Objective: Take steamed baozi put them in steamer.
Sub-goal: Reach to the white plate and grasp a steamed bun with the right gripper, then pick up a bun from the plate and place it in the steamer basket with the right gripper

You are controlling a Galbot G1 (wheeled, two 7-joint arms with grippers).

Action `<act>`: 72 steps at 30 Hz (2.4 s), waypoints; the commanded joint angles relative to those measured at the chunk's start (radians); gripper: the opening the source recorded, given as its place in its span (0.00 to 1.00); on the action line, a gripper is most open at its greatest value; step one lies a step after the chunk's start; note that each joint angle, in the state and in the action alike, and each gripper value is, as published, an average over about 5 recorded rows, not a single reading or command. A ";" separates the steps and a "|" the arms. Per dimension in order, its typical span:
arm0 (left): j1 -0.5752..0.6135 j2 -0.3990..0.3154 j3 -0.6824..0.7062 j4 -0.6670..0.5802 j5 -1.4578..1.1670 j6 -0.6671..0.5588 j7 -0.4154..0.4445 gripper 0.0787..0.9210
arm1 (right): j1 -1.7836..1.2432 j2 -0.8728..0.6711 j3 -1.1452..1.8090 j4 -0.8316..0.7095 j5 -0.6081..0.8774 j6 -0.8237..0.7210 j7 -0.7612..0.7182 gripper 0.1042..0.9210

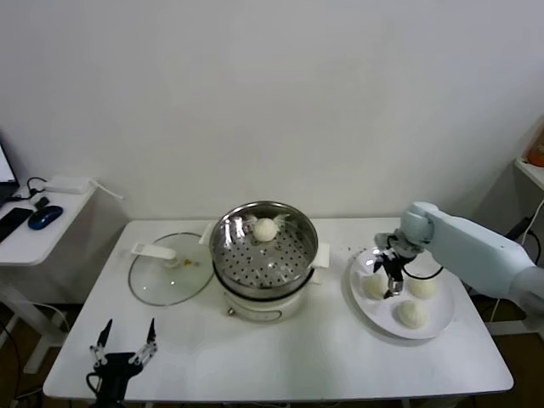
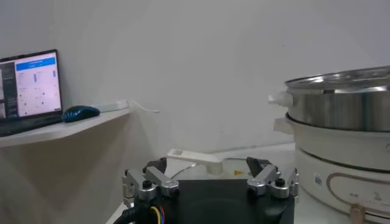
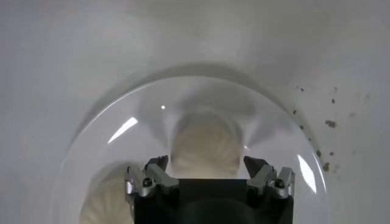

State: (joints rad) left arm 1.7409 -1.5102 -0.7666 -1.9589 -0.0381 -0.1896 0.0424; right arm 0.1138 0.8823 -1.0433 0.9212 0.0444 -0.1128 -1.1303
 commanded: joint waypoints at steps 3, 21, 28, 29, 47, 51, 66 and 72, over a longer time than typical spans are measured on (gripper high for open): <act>0.000 -0.001 0.000 0.000 -0.001 0.000 0.000 0.88 | -0.011 0.010 0.009 -0.013 -0.009 0.000 0.000 0.88; 0.000 -0.003 0.001 0.003 -0.002 -0.001 -0.001 0.88 | 0.038 0.003 -0.005 0.005 0.049 -0.013 -0.005 0.74; -0.003 -0.003 -0.001 0.001 -0.005 0.000 -0.002 0.88 | 0.208 -0.022 -0.109 0.064 0.163 -0.032 -0.019 0.73; -0.004 -0.003 -0.001 0.001 -0.006 0.000 -0.002 0.88 | 0.238 -0.025 -0.133 0.075 0.188 -0.035 -0.020 0.73; -0.020 -0.009 0.020 -0.006 0.004 0.005 -0.002 0.88 | 0.705 0.119 -0.426 0.175 0.631 -0.067 -0.006 0.73; -0.018 -0.010 0.021 -0.007 0.003 0.002 -0.003 0.88 | 0.700 0.200 -0.424 0.153 0.668 -0.081 0.004 0.74; -0.012 -0.024 0.024 -0.021 0.025 -0.004 -0.003 0.88 | 0.442 0.566 -0.263 -0.081 0.577 -0.103 0.029 0.74; -0.008 -0.020 0.015 -0.018 0.020 -0.004 -0.003 0.88 | 0.383 0.629 -0.243 -0.124 0.547 -0.099 0.025 0.74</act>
State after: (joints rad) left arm 1.7318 -1.5320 -0.7504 -1.9780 -0.0190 -0.1934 0.0392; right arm 0.5900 1.3492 -1.3262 0.8913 0.6121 -0.2082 -1.1091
